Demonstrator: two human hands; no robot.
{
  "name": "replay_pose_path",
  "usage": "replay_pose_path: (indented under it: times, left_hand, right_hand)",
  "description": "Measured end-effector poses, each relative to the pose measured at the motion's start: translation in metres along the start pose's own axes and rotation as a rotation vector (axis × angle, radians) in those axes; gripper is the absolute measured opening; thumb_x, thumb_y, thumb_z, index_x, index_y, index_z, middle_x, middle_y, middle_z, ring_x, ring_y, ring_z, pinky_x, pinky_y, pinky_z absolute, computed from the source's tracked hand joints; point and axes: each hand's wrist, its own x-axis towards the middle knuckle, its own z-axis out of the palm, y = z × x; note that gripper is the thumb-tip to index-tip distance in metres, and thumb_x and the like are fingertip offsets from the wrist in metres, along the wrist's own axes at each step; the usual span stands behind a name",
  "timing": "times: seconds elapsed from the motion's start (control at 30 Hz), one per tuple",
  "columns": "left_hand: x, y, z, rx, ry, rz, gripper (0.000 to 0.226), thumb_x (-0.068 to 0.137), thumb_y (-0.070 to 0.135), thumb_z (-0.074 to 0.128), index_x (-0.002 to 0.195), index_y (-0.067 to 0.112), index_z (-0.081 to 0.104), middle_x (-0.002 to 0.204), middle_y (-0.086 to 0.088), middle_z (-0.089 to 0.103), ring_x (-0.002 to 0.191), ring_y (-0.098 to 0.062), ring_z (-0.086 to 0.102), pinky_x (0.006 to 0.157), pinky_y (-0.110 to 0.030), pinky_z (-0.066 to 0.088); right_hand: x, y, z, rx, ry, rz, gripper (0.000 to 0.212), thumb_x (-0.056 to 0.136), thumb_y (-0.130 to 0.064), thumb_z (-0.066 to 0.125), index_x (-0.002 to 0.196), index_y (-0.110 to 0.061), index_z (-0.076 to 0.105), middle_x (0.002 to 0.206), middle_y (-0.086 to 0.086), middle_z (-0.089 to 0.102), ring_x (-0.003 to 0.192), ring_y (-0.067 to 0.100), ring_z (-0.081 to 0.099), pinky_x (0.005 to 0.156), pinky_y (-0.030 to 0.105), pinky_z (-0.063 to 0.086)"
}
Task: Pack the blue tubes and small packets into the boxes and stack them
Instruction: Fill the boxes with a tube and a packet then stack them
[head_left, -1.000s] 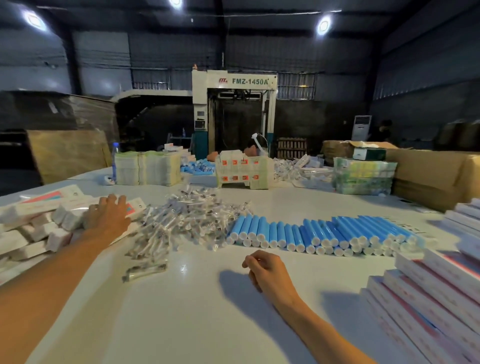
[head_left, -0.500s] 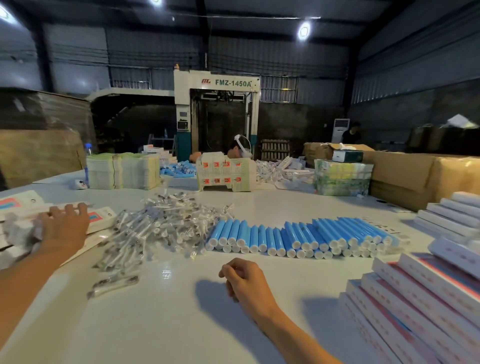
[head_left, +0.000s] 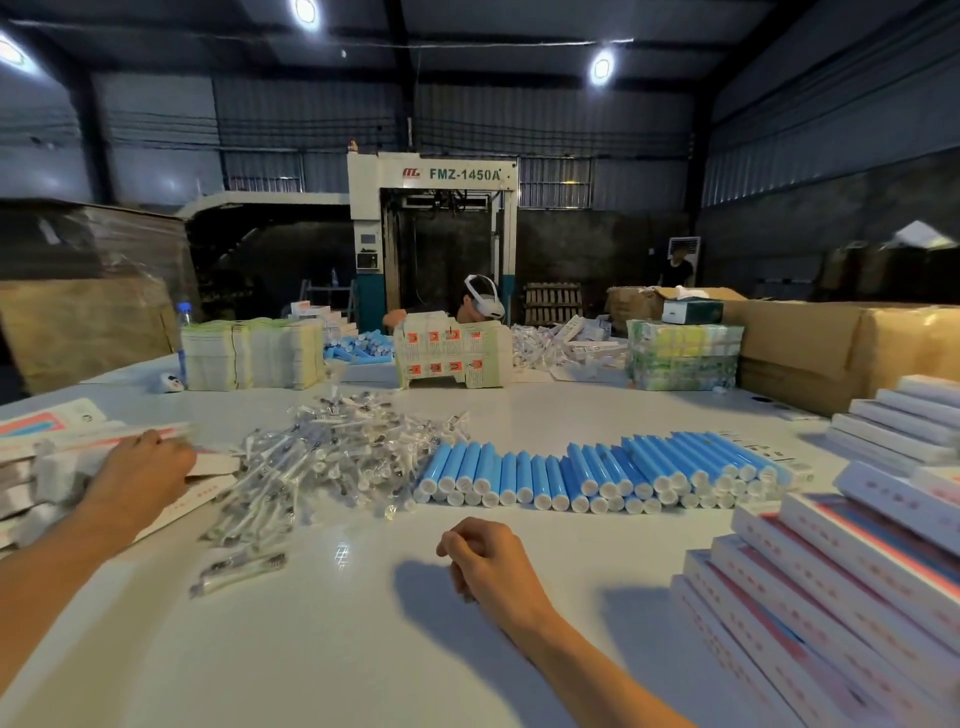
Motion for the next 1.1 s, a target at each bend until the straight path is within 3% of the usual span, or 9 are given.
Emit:
replay_pose_path:
  times: [0.1, 0.2, 0.27, 0.33, 0.43, 0.57, 0.67, 0.8, 1.1]
  left_hand:
    - [-0.003, 0.001, -0.004, -0.057, 0.104, -0.027, 0.045, 0.098, 0.043, 0.068, 0.134, 0.018, 0.056, 0.118, -0.002, 0.073, 0.11, -0.022, 0.066, 0.087, -0.036, 0.053]
    - [-0.01, 0.003, -0.016, -0.269, 0.252, -0.054, 0.04, 0.084, 0.014, 0.087, 0.111, 0.0, 0.061, 0.083, -0.021, 0.068, 0.07, -0.042, 0.069, 0.055, -0.051, 0.052]
    - [-0.015, 0.006, -0.035, -0.468, 0.347, -0.075, 0.034, 0.09, 0.003, 0.078, 0.118, -0.003, 0.06, 0.088, -0.027, 0.067, 0.064, -0.048, 0.068, 0.049, -0.053, 0.049]
    - [-0.023, 0.013, -0.061, -0.677, 0.402, -0.161, 0.027, 0.108, 0.017, 0.054, 0.131, 0.003, 0.055, 0.113, -0.027, 0.067, 0.079, -0.053, 0.068, 0.059, -0.057, 0.05]
    - [-0.038, 0.038, -0.107, -1.055, 0.304, -0.253, 0.047, 0.114, 0.042, 0.035, 0.144, 0.009, 0.051, 0.137, -0.019, 0.058, 0.1, -0.044, 0.062, 0.076, -0.05, 0.043]
    - [-0.074, 0.097, -0.162, -1.703, 0.083, -0.093, 0.026, 0.111, 0.04, 0.05, 0.126, 0.02, 0.057, 0.127, 0.0, 0.069, 0.107, -0.024, 0.068, 0.088, -0.046, 0.054]
    - [-0.101, 0.142, -0.181, -2.145, -0.17, 0.004, 0.02, 0.109, 0.034, 0.058, 0.123, 0.021, 0.063, 0.114, -0.002, 0.079, 0.108, -0.027, 0.076, 0.093, -0.047, 0.061]
    - [-0.126, 0.196, -0.183, -2.327, -0.317, 0.046, 0.031, 0.108, 0.02, 0.06, 0.135, 0.005, 0.055, 0.119, -0.012, 0.079, 0.111, -0.038, 0.075, 0.085, -0.045, 0.064]
    - [-0.136, 0.216, -0.15, -2.478, -0.373, -0.007, 0.038, 0.094, 0.014, 0.078, 0.13, 0.012, 0.066, 0.117, -0.015, 0.079, 0.112, -0.036, 0.075, 0.102, -0.058, 0.058]
  right_hand:
    - [0.002, 0.002, 0.0, 0.005, -0.004, 0.0, 0.022, 0.1, -0.018, 0.054, 0.091, -0.006, 0.07, 0.064, 0.005, 0.063, 0.055, 0.011, 0.054, 0.056, 0.025, 0.046]
    - [0.004, 0.005, 0.0, 0.019, -0.002, 0.0, 0.022, 0.101, -0.018, 0.055, 0.091, -0.007, 0.07, 0.063, 0.004, 0.064, 0.055, 0.011, 0.054, 0.056, 0.026, 0.045]
    - [0.006, 0.007, 0.0, 0.019, -0.001, 0.0, 0.022, 0.102, -0.019, 0.054, 0.091, -0.008, 0.07, 0.063, 0.004, 0.064, 0.055, 0.011, 0.054, 0.057, 0.027, 0.046]
    - [0.007, 0.008, 0.0, 0.006, 0.001, 0.002, 0.023, 0.102, -0.021, 0.054, 0.09, -0.009, 0.07, 0.062, 0.003, 0.064, 0.054, 0.011, 0.054, 0.057, 0.029, 0.046]
    - [0.007, 0.006, 0.0, -0.005, 0.024, -0.011, 0.023, 0.103, -0.02, 0.053, 0.09, -0.01, 0.069, 0.064, 0.004, 0.066, 0.054, 0.012, 0.054, 0.058, 0.033, 0.046]
    - [0.011, 0.001, -0.007, -0.256, 0.285, -0.03, 0.018, 0.101, -0.024, 0.051, 0.093, -0.017, 0.066, 0.083, 0.001, 0.07, 0.076, 0.023, 0.064, 0.07, 0.039, 0.05]
    - [0.026, -0.007, -0.027, -0.423, 0.459, -0.028, 0.011, 0.098, -0.019, 0.052, 0.099, -0.018, 0.063, 0.093, 0.0, 0.067, 0.088, 0.027, 0.062, 0.07, 0.038, 0.047]
    - [0.055, 0.001, -0.064, -0.798, 0.409, -0.006, 0.029, 0.098, -0.011, 0.053, 0.127, -0.006, 0.056, 0.126, 0.012, 0.055, 0.117, 0.031, 0.05, 0.091, 0.043, 0.047]
    - [0.093, 0.044, -0.119, -1.36, 0.182, 0.173, 0.04, 0.101, -0.009, 0.05, 0.141, -0.01, 0.048, 0.144, 0.013, 0.051, 0.138, 0.032, 0.041, 0.11, 0.041, 0.038]
